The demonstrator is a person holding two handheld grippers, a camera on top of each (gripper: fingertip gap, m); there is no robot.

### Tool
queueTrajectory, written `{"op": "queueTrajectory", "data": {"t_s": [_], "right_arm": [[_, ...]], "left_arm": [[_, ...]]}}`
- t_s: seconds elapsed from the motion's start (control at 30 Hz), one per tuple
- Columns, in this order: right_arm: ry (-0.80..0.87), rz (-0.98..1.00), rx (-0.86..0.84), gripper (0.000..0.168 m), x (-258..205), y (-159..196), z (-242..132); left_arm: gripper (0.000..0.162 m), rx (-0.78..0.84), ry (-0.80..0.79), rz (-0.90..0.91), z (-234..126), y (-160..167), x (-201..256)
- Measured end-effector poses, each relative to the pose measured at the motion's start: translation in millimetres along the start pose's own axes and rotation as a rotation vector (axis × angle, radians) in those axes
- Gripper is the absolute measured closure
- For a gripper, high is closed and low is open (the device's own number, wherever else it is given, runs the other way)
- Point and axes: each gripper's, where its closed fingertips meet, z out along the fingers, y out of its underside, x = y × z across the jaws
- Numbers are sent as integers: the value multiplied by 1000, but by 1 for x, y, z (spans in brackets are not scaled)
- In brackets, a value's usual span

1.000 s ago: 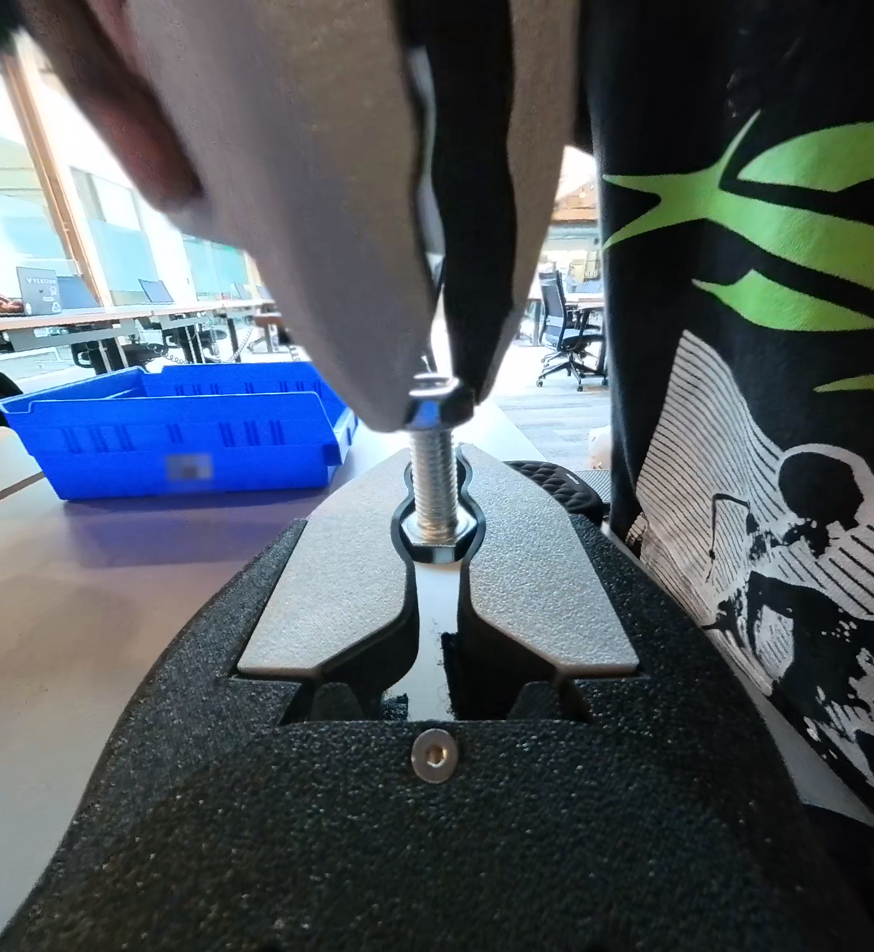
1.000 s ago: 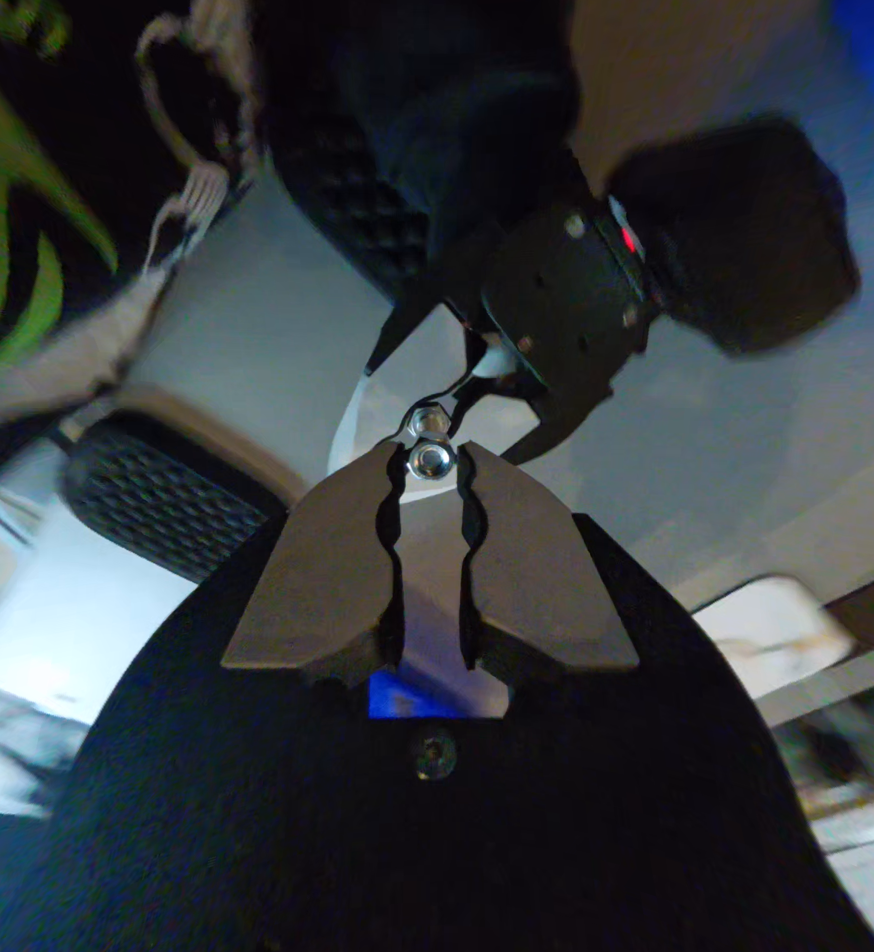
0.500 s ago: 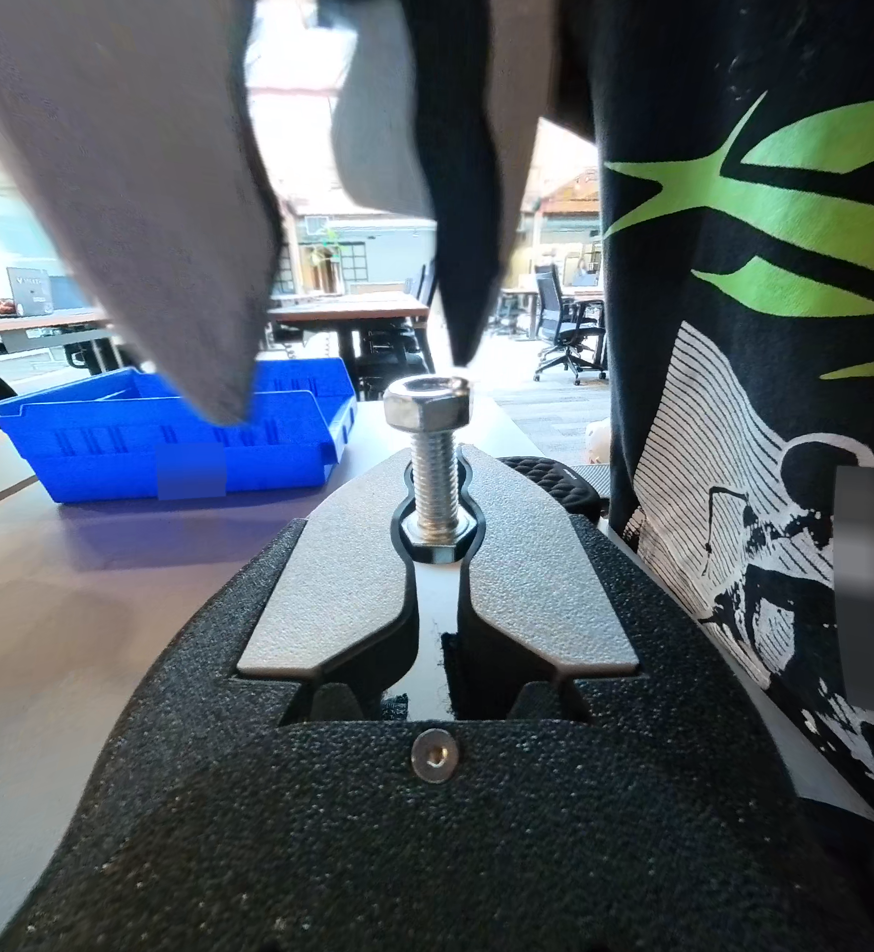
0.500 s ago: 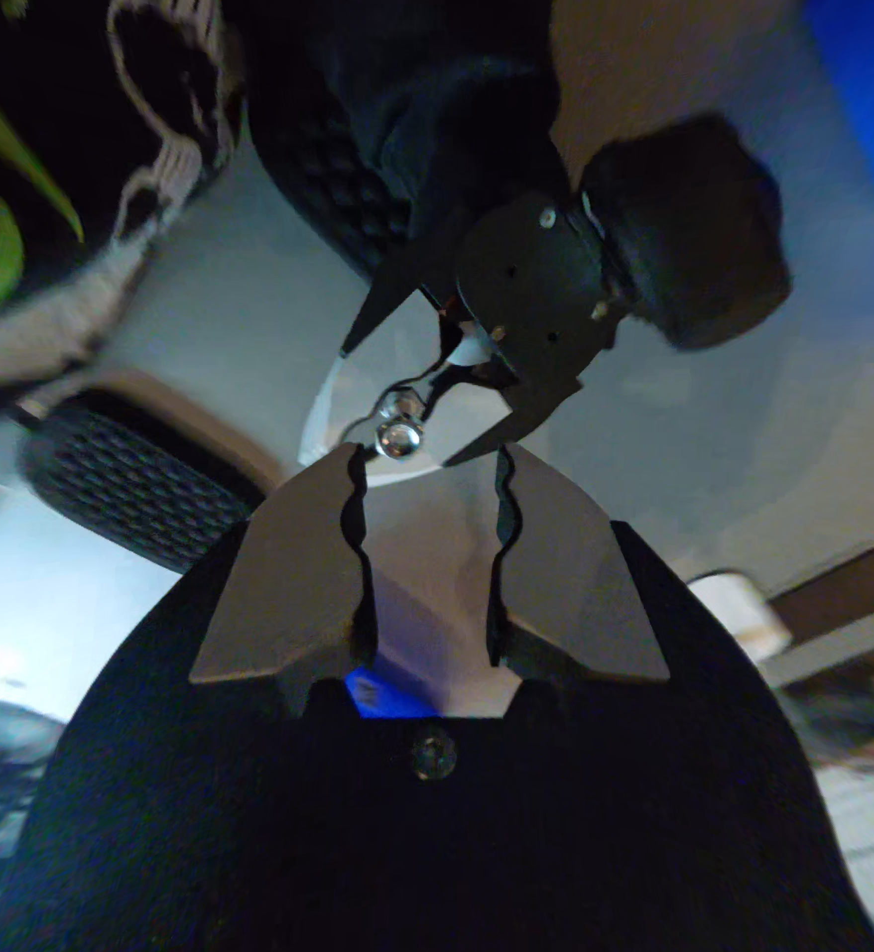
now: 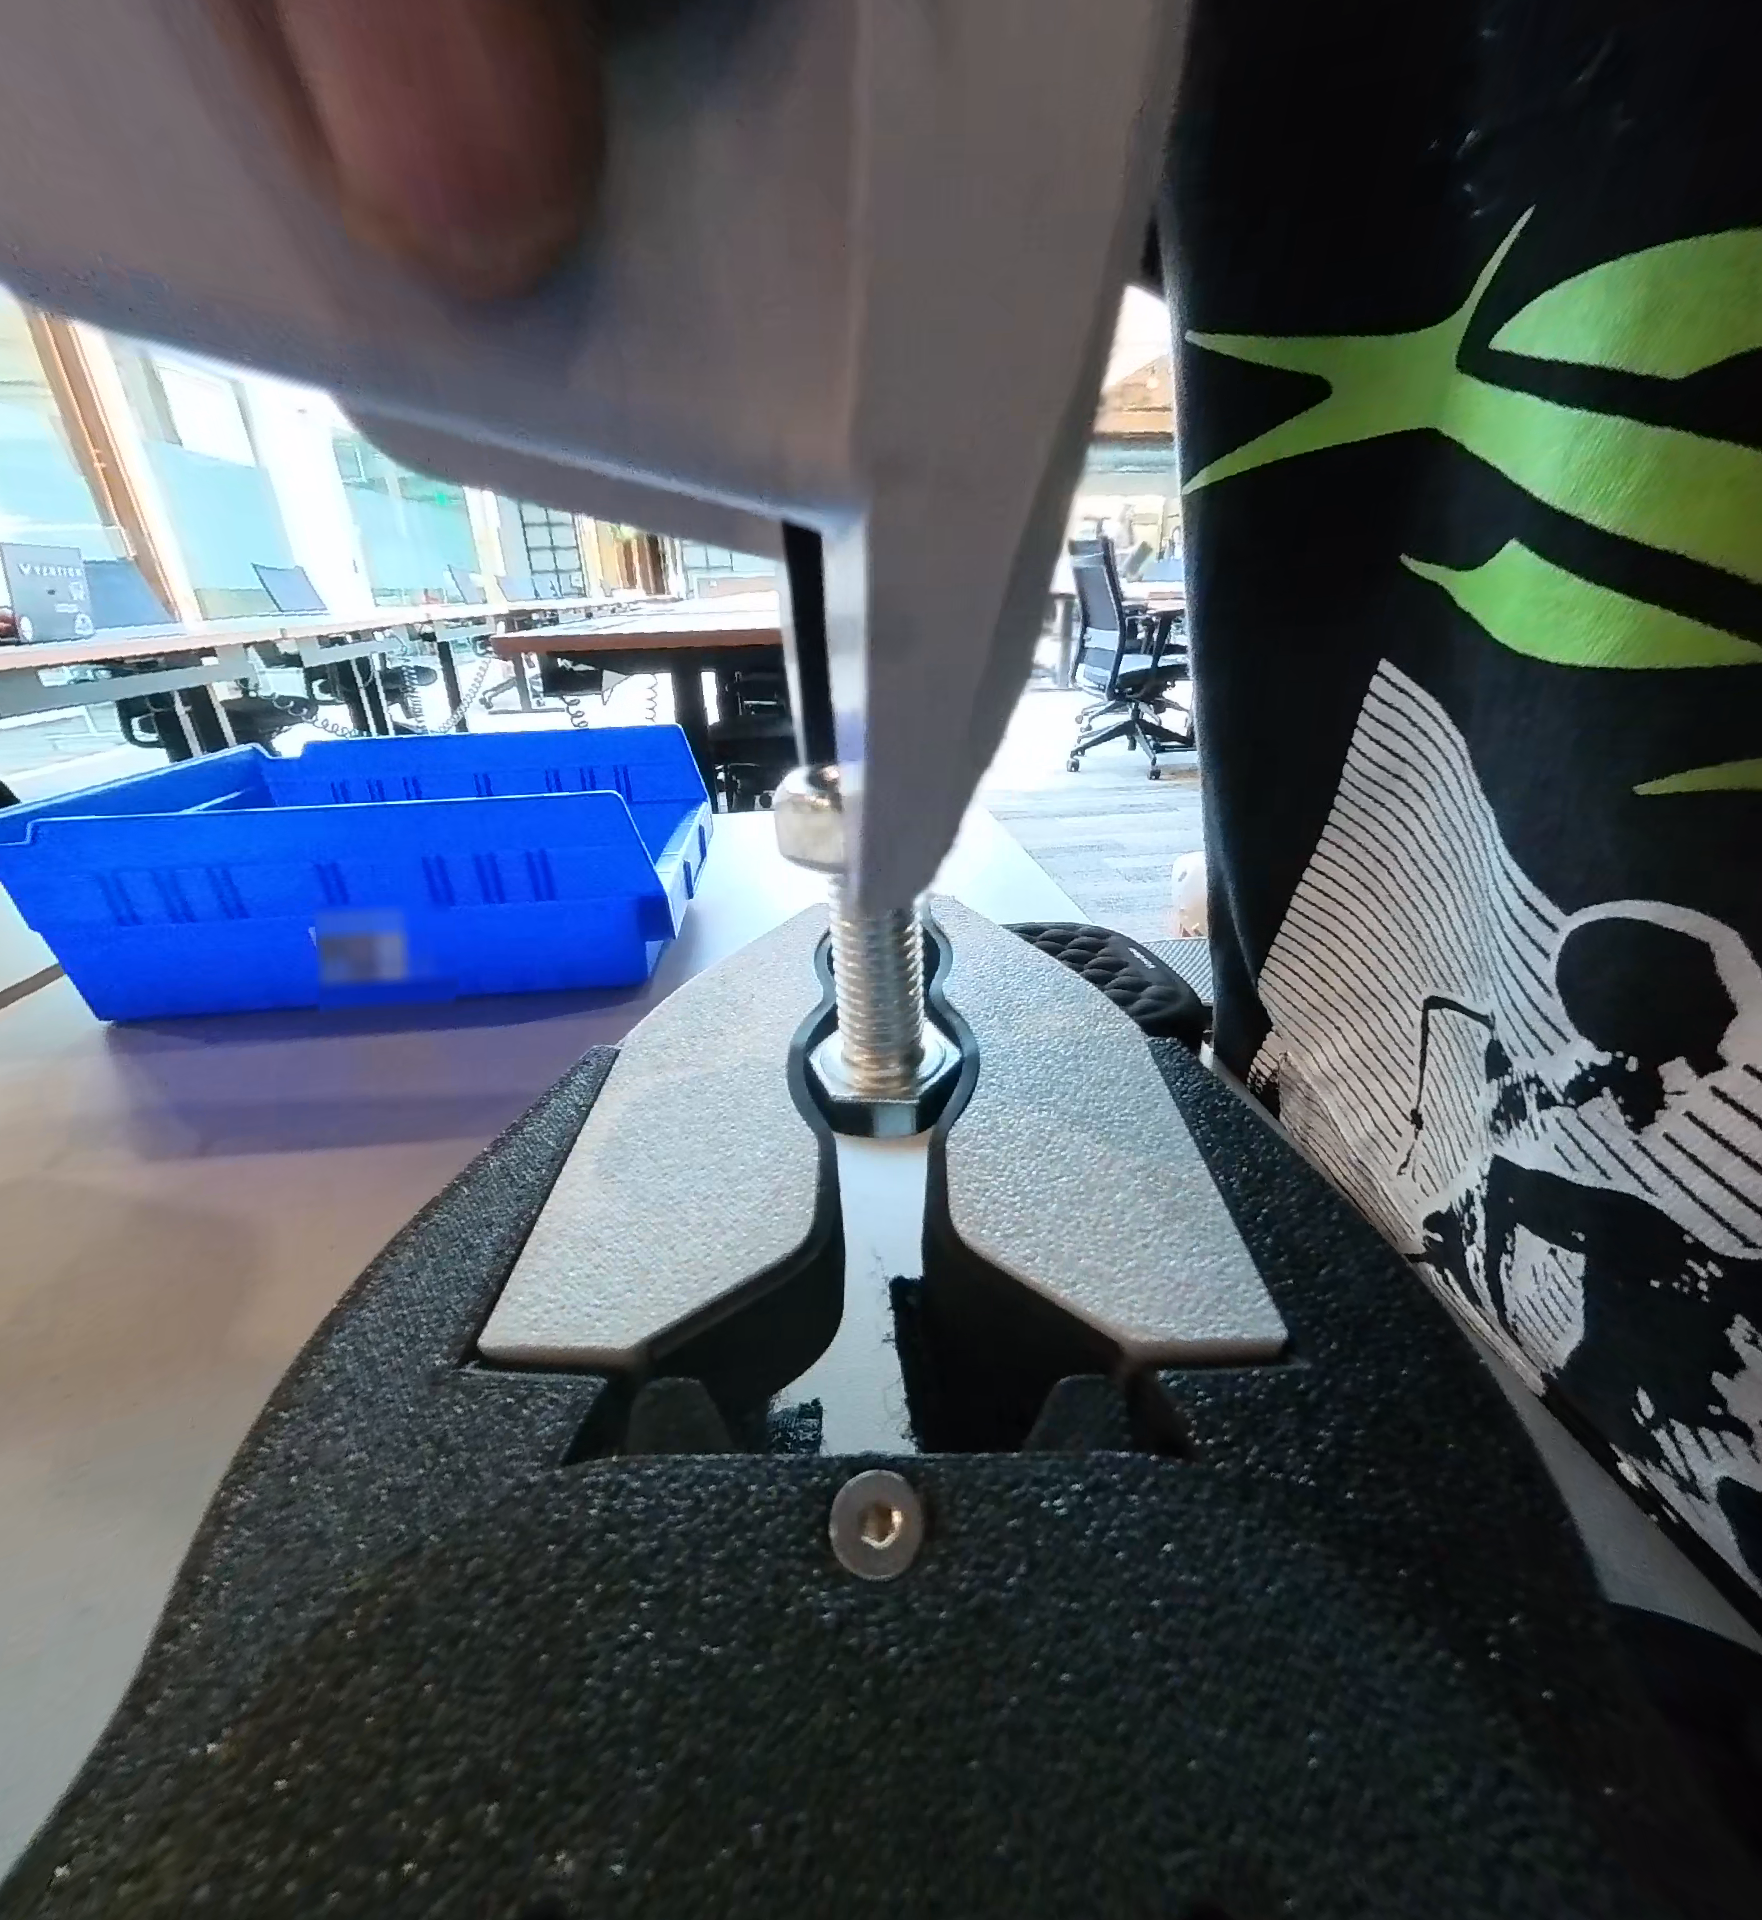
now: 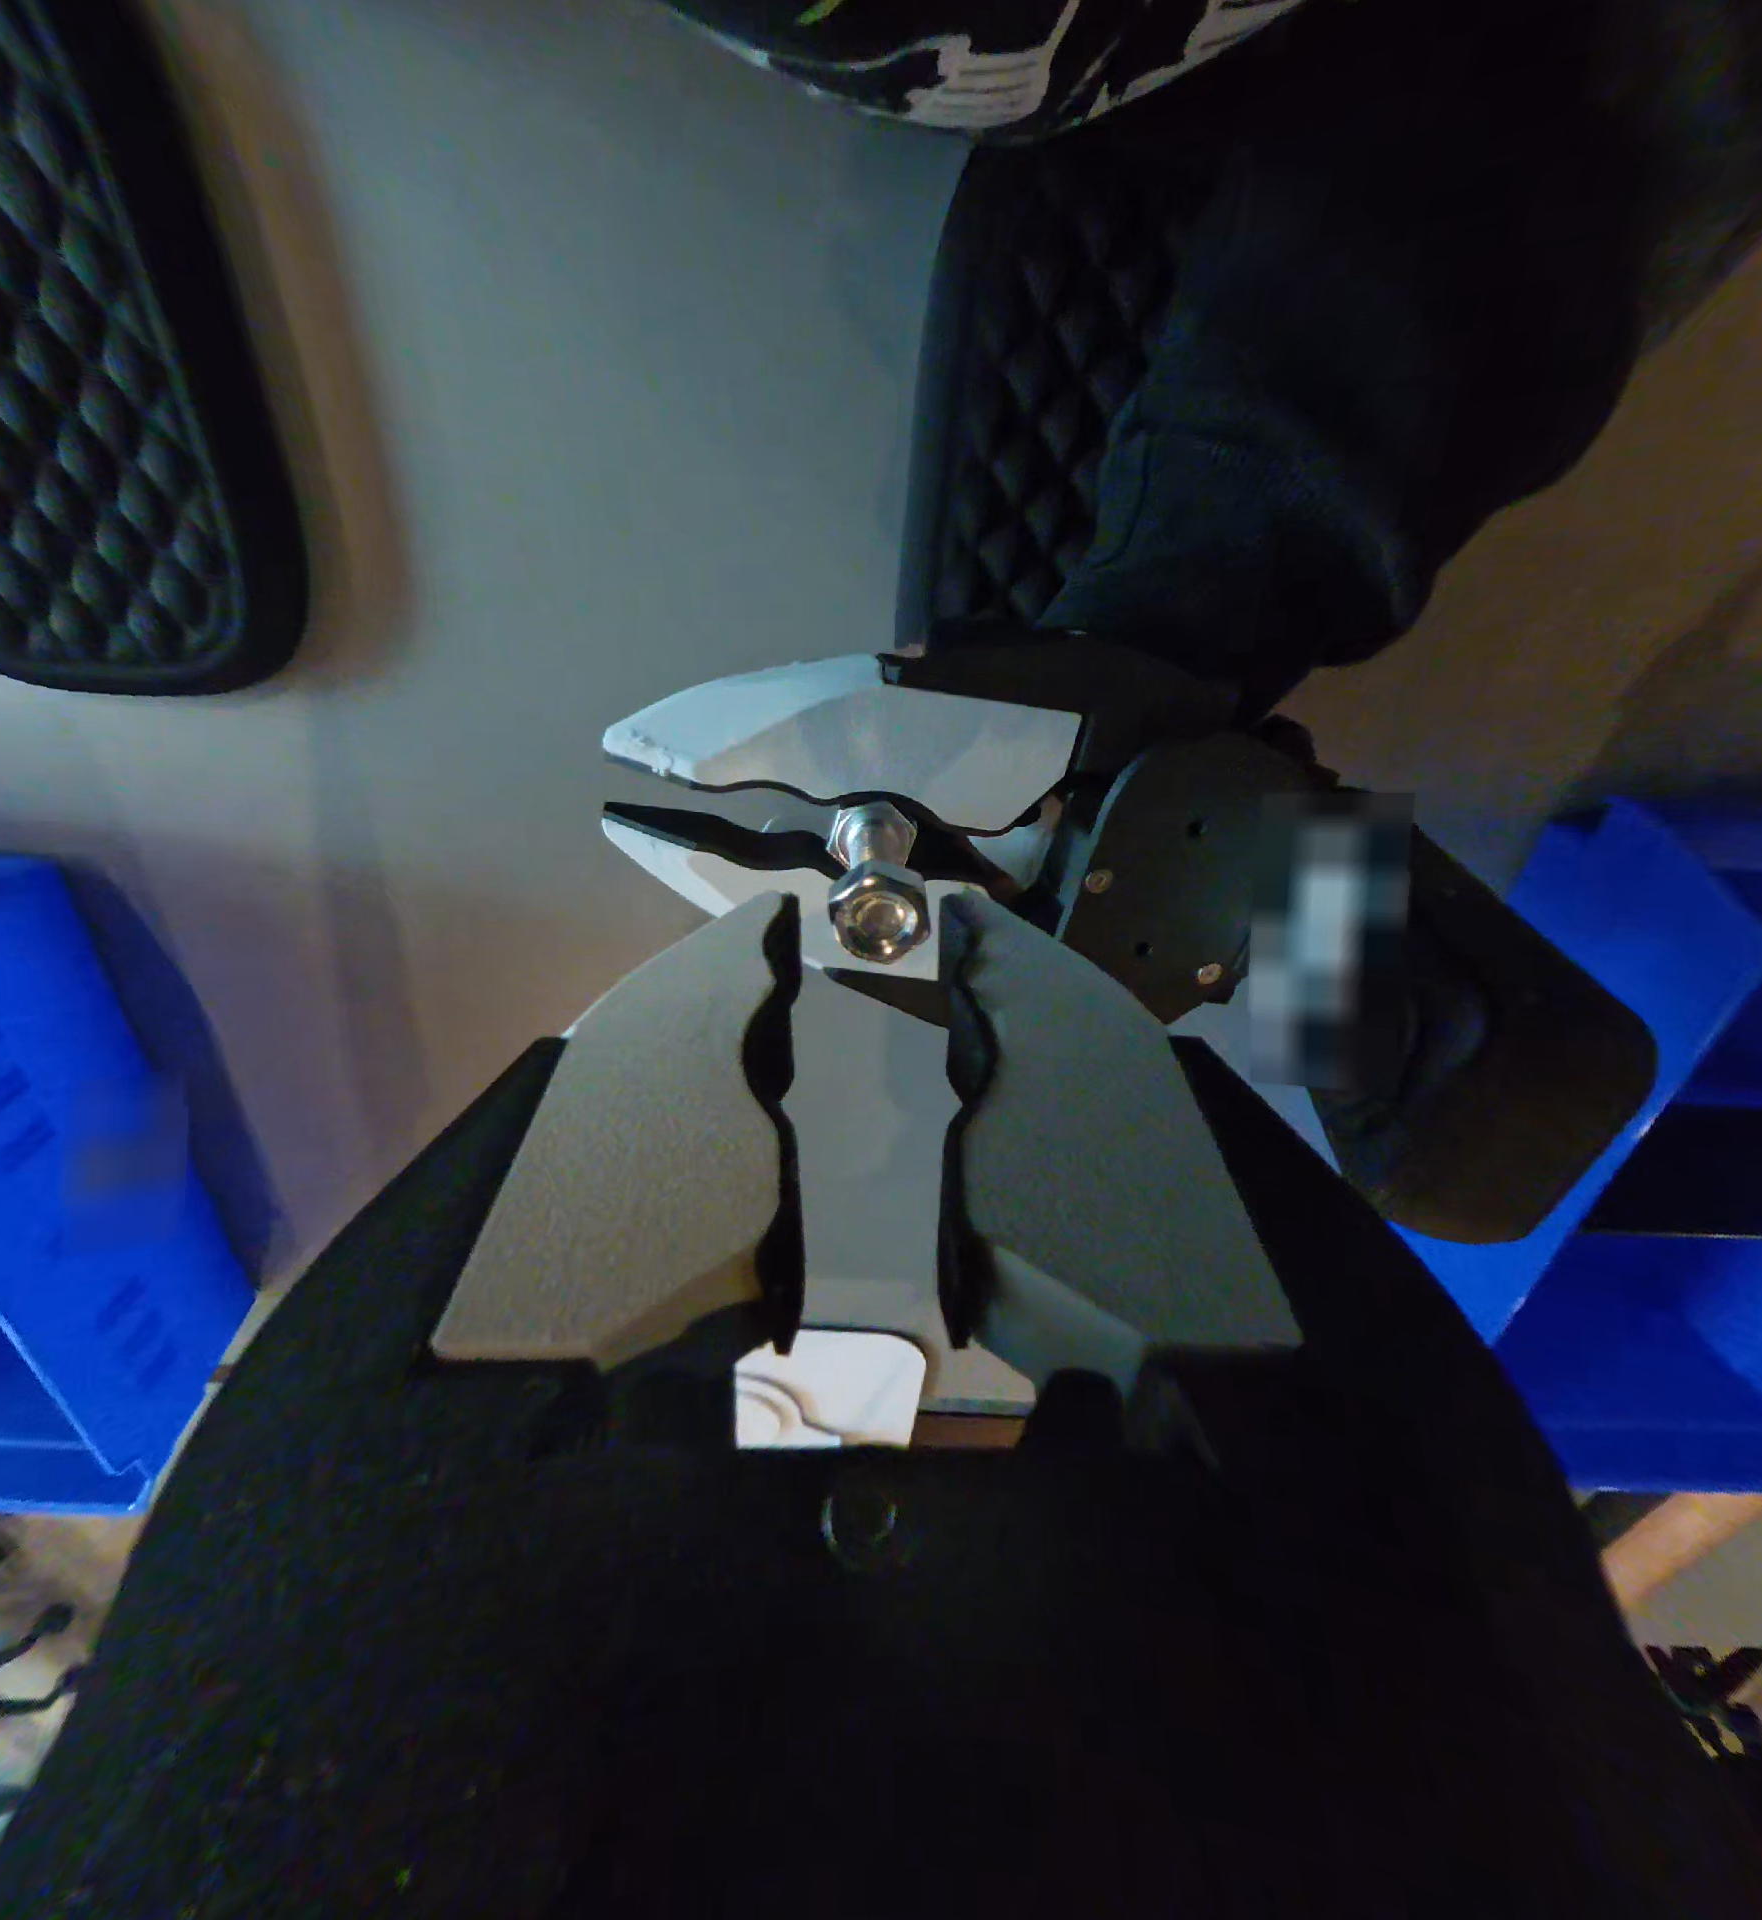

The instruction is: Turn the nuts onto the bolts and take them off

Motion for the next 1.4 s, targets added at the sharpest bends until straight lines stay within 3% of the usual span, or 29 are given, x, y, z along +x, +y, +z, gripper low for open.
{"op": "queueTrajectory", "data": {"t_s": [0.13,0.27,0.4,0.53,0.63,0.83,0.9,1.1,1.17,1.27,1.4], "right_arm": [[21,40,12,151,1,1,0],[37,236,28,151,2,3,-1],[16,686,25,151,2,5,-1],[-29,1321,62,151,-2,4,0],[-33,1437,102,151,-3,3,0],[-20,1378,75,149,-1,3,-1],[7,1265,79,132,3,5,-3],[67,319,-2,112,-1,1,-14],[56,124,-20,120,-3,0,-12],[21,48,-38,122,-2,1,-4],[20,-6,-33,139,0,2,2]], "left_arm": [[151,0,-1,-1,0,0,0],[151,7,-10,-2,-1,-1,-1],[151,13,-23,-6,-2,-2,-3],[151,1,-29,-3,-1,0,-4],[151,-6,-28,-2,0,1,-4],[151,2,-26,0,-1,-1,-3],[151,5,-23,-1,-1,-1,-3],[151,5,-13,1,-1,-1,-2],[151,4,-10,1,-1,-1,-1],[151,5,-9,0,-1,-1,-1],[151,4,-8,0,-1,-1,-1]]}}
